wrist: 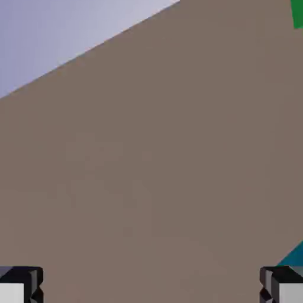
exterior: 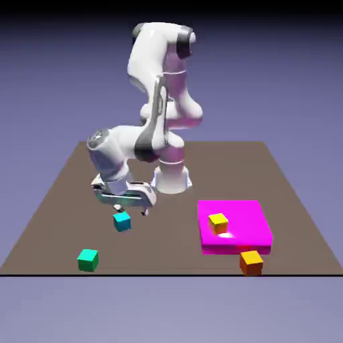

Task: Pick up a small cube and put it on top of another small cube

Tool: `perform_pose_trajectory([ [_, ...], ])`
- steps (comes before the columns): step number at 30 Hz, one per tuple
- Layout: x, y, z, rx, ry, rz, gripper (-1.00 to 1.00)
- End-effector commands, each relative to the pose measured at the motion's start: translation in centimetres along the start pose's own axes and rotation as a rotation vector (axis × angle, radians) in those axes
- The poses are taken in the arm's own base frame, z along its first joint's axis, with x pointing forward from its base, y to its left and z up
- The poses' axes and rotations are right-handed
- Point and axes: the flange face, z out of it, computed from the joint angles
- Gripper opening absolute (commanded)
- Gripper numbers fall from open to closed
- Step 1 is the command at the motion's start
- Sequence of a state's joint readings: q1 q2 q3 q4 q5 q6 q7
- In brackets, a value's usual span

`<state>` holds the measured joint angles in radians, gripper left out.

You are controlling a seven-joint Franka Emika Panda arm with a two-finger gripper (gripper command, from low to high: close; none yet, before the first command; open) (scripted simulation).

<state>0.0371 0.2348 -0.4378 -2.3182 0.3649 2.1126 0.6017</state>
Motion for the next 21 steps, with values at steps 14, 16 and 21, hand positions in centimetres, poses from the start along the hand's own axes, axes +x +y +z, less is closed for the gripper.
perform_pose_trajectory([
  [14, 10.3, 5.5, 6.7, -0.236, -0.450, 0.320, 0.00],
  [16, 11.4, 6.2, 7.3, -0.259, -0.504, 0.359, 0.00],
  [21, 13.6, 7.8, 8.3, -0.308, -0.628, 0.443, 0.00],
])
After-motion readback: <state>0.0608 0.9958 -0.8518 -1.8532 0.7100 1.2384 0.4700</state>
